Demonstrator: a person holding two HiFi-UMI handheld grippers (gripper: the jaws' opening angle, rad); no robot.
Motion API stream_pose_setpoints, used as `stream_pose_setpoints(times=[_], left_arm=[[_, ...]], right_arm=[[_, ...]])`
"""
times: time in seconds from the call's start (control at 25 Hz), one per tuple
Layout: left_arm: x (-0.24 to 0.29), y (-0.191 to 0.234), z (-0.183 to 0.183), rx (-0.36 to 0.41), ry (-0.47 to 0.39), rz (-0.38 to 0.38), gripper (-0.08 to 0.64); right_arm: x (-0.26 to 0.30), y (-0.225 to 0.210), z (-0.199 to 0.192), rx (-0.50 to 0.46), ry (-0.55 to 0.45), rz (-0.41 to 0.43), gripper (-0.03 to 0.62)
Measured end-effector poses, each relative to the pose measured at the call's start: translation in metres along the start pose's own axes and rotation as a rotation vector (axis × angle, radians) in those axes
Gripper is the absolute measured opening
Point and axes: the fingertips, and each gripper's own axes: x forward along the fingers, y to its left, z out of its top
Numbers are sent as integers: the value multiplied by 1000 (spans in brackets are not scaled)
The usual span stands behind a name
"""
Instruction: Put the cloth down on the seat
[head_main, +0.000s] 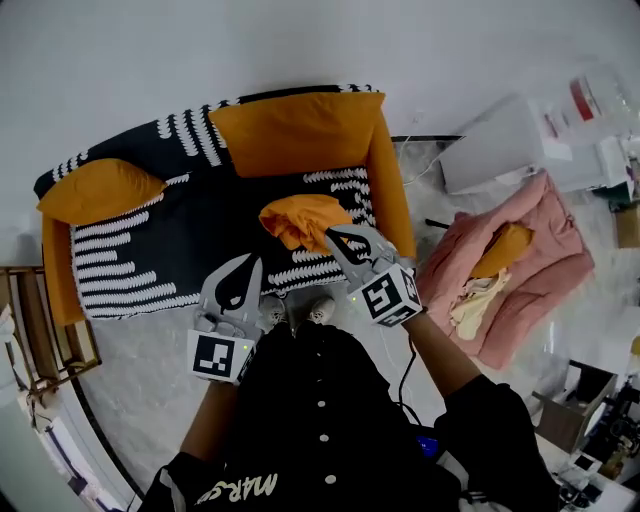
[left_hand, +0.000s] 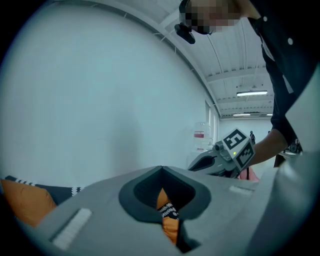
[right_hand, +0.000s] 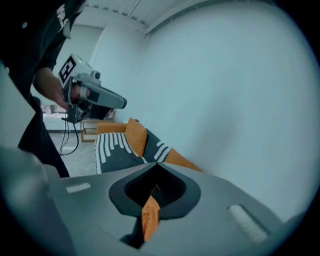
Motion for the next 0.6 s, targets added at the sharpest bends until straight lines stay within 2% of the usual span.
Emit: stream_pose_setpoints(times=[0.28,0.44,0.6], left_arm=[[1,3,32,54,-59,2,1],[0,9,50,63,-103,38,1],[-11,17,61,81,-128,68,1]], right_arm=[[-54,-35,38,169,-170,-144,27],[-80,-54,52,215,-271,-197,28],[-113,-73,51,269,-313,-290,28]])
